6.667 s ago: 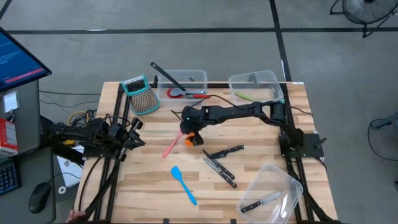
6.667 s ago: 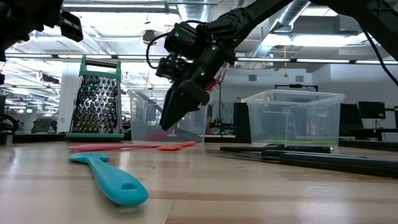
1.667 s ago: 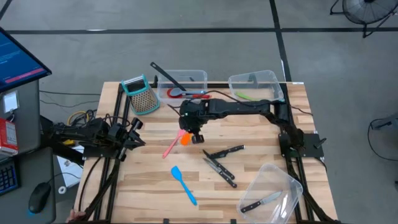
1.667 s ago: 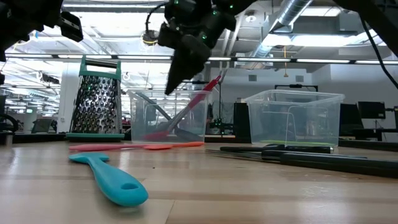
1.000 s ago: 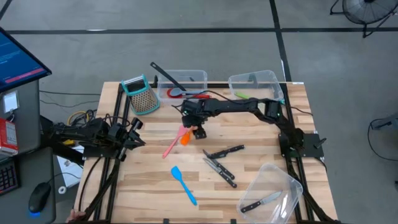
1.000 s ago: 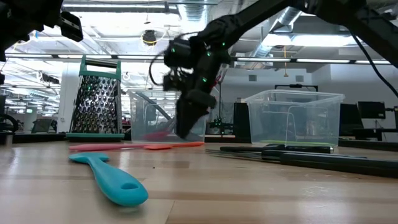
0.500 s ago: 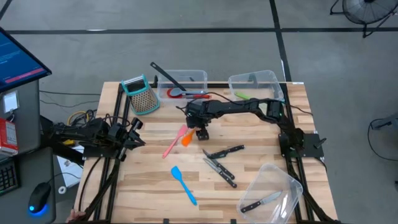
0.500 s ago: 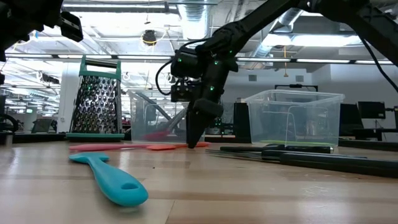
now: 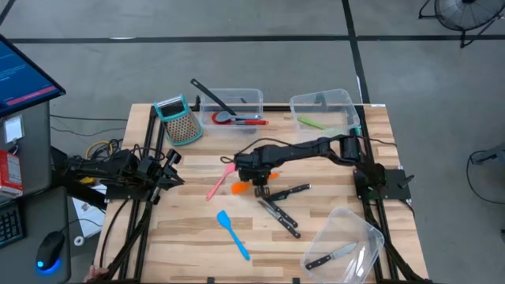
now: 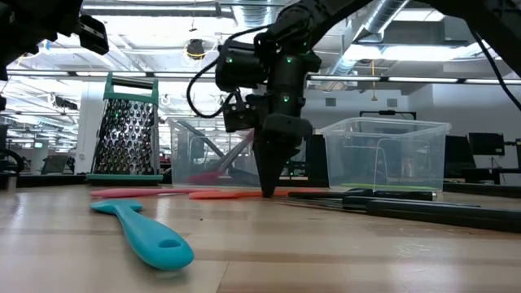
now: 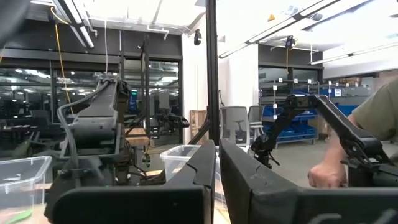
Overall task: Pick & Place Kitchen Items
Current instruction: Put the top right orange spatula into the top right transparent bin
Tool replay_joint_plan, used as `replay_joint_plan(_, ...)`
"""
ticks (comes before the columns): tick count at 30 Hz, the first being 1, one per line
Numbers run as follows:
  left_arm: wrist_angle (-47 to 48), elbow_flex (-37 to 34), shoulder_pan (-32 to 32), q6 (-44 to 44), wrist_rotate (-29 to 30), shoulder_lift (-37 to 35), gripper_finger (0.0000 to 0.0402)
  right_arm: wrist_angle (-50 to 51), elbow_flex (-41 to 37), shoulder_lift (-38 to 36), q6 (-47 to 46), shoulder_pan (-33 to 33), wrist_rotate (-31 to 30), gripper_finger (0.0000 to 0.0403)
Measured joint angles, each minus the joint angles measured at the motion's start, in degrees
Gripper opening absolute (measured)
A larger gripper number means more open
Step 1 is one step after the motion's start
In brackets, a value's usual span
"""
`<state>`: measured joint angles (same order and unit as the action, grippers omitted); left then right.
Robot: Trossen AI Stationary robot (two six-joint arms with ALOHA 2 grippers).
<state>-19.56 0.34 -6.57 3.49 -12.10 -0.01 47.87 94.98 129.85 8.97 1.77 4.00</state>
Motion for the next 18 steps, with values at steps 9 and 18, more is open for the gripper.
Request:
replay_joint_plan(9, 0.0, 0.0, 0.0, 0.0, 0.0, 0.0, 0.0008, -2.2, -0.5, -1.3, -5.1, -1.3, -6.8, 0.0007)
replay_joint_plan(18, 0.0, 0.0, 0.0, 0.0, 0.0, 0.0, 0.0008, -6.2, -0.4, -3.5, -6.7, -0.5, -6.9, 0.0005)
